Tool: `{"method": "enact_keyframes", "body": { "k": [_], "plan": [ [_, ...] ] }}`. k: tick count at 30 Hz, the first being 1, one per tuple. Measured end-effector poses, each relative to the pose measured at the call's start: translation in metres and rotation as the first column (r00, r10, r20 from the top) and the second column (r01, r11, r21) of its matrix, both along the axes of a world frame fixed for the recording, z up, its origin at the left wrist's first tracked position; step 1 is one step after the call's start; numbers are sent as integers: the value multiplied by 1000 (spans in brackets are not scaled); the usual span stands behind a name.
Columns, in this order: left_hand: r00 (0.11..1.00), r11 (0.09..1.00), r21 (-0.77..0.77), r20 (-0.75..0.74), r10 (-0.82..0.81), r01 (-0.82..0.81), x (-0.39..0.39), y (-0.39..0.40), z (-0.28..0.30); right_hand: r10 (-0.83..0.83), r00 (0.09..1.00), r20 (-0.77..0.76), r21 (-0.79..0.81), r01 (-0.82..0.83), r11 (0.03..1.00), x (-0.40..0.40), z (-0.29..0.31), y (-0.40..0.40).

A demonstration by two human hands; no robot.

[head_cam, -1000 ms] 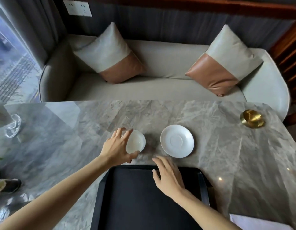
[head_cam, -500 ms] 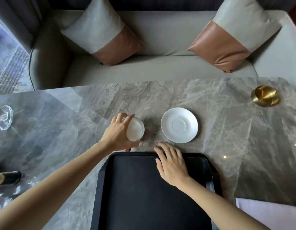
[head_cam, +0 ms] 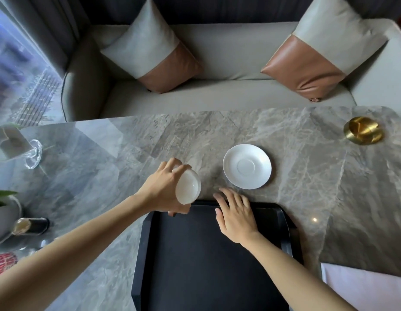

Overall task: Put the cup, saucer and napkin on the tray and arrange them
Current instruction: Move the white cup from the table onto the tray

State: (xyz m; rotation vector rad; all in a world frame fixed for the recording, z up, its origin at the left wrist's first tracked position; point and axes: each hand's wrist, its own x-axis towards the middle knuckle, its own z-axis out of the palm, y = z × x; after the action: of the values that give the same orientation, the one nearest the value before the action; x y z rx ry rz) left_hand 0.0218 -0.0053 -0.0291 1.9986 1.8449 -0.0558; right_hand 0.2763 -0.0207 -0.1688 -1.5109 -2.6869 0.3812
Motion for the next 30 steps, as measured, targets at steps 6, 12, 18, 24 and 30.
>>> {"method": "enact_keyframes", "body": {
  "k": [6,12,18,24,30],
  "plan": [
    [997,995,-47,9,-82,83,3,-39,-1,4,999,44,-1,-4,1000,0,2,-1],
    [992,988,-91,13,-123,124,-11,-60,-9,8,999,37,12,-8,1000,1,0,-2],
    [988,983,-97,21,-153,154,-23,-67,-15,12,999,35,16,-12,1000,1,-5,0],
    [988,981,-122,34,-148,151,-29,-68,-19,18,1000,21,18,-18,1000,0,-7,1],
    [990,973,-186,48,-129,136,-33,-66,-16,34,999,26,-3,-34,999,0,3,3]
  ]
}}
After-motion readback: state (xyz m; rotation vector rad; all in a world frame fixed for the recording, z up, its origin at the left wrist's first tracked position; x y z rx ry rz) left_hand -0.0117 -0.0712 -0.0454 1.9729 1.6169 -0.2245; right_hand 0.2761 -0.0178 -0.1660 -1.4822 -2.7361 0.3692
